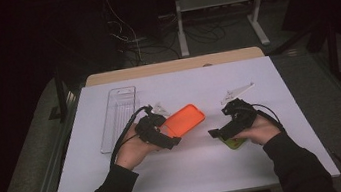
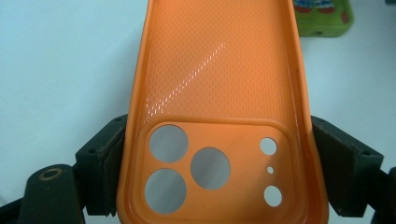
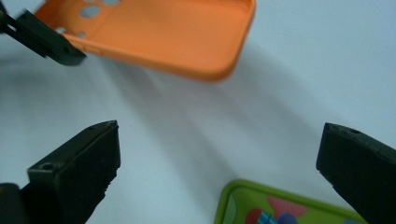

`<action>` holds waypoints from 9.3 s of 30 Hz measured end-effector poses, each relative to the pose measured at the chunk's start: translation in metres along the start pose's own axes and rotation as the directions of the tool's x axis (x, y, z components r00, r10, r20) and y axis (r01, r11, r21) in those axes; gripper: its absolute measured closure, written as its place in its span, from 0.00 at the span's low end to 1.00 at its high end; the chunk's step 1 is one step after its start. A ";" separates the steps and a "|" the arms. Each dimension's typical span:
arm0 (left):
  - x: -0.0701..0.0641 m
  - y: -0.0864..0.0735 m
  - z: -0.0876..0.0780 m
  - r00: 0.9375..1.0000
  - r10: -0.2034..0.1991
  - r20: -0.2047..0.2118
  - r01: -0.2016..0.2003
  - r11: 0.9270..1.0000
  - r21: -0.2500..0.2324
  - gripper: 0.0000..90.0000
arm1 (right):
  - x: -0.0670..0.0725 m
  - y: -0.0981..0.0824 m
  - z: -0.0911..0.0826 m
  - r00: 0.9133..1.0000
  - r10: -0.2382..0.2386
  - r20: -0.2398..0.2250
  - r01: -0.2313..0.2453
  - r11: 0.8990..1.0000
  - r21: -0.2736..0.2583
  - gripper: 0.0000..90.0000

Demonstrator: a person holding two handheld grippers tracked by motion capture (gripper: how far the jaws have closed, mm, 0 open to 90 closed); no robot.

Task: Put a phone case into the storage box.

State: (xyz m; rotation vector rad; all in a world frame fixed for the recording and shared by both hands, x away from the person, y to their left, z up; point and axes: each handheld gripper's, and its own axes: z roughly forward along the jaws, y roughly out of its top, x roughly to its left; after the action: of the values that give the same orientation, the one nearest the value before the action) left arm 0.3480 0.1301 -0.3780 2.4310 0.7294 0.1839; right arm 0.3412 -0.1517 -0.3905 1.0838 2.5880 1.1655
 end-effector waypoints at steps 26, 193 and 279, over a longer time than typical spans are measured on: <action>0.003 -0.006 0.002 0.997 -0.048 0.053 0.049 0.999 -0.015 0.18 | 0.016 -0.017 0.016 0.993 0.014 0.115 -0.008 0.999 -0.053 0.00; 0.004 -0.008 -0.001 0.995 -0.019 0.099 0.019 1.000 0.005 0.00 | 0.068 -0.031 0.059 0.089 -0.825 0.557 0.846 0.359 0.395 0.87; 0.037 0.040 -0.028 0.979 -0.103 0.176 0.139 0.968 -0.208 0.00 | 0.033 -0.004 0.037 0.997 0.052 -0.049 -0.064 0.957 -0.284 0.87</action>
State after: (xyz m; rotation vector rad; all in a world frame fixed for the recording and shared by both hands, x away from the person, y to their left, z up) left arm 0.3891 0.1367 -0.3338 2.1552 0.7397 0.0141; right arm 0.3275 -0.1094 -0.4131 1.0865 2.3311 1.5328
